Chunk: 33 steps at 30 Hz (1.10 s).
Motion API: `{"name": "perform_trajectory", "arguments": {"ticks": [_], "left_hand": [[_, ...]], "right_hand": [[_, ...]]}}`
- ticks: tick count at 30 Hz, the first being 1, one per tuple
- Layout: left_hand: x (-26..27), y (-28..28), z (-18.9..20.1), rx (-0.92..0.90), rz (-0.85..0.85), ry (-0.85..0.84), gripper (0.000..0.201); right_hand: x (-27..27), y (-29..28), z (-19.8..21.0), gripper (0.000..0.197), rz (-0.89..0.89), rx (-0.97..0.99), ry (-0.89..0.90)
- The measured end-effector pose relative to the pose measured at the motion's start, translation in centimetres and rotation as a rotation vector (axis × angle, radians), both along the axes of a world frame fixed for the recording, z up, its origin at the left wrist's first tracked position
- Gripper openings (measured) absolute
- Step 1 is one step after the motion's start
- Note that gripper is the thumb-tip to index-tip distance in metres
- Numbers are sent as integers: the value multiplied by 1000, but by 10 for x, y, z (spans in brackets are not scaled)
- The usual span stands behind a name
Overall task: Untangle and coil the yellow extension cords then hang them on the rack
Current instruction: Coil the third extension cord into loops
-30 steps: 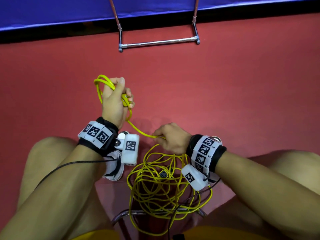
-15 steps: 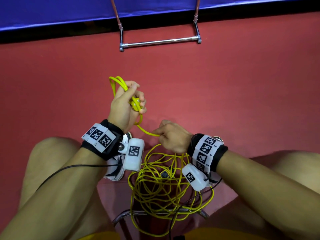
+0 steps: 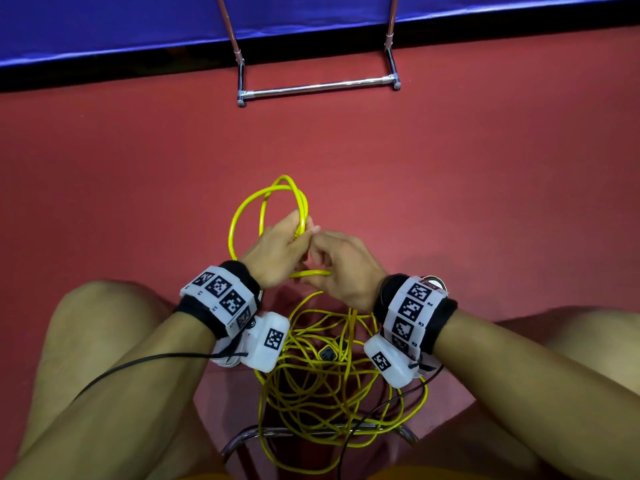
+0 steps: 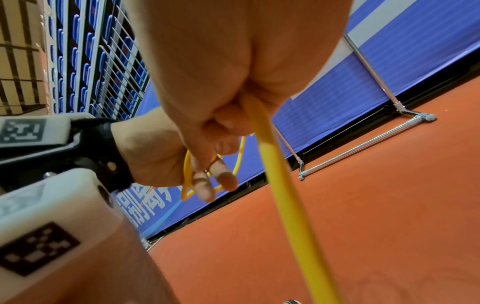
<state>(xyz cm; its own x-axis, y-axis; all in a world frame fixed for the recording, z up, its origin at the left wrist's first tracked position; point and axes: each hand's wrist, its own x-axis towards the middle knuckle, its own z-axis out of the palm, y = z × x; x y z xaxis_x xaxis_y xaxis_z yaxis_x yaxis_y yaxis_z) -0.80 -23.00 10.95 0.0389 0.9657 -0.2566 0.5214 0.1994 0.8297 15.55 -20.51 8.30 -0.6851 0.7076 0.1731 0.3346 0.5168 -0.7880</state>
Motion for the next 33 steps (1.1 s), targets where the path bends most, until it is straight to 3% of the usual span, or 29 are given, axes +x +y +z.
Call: {"name": "perform_trajectory", "arguments": {"ticks": [2,5,7,9,11,14,16,20,23,25,26,30,33], "left_hand": [[1,-3,1,-72,-44,46,15],[5,-4,5,-52,-76,115,13],[9,-2,8,4,24,76,23],[9,2,11,61,170,22,30],[2,8,12,86,350,-93,34],[-13,16,18,58,657,-482,34],[-19,17,26,-34,711,-634,38],[-19,7,36,-387,413,-812,51],[-12,0,44,-517,177,-822,27],[-9,-3,51,-568,113,-885,15],[-9,-3,54,-576,97,-912,17],[-6,-4,61,-566,-20,-1090,23],[-4,-2,61,-573,-113,-1272,26]], "right_hand": [[-1,0,2,59,-41,3,9],[-1,1,10,55,-119,-42,-97],[0,3,13,46,-185,-99,-201],[1,6,11,49,-186,-193,-258],[2,12,7,56,-127,-351,-258],[4,17,3,71,-43,-531,-183],[3,20,6,65,3,-617,-136],[6,35,21,54,-111,-574,56],[15,52,29,41,-249,-486,274],[20,59,29,35,-250,-488,335],[20,60,27,35,-256,-478,324],[17,56,19,72,-298,-350,87],[17,52,18,52,-245,-419,72]]}}
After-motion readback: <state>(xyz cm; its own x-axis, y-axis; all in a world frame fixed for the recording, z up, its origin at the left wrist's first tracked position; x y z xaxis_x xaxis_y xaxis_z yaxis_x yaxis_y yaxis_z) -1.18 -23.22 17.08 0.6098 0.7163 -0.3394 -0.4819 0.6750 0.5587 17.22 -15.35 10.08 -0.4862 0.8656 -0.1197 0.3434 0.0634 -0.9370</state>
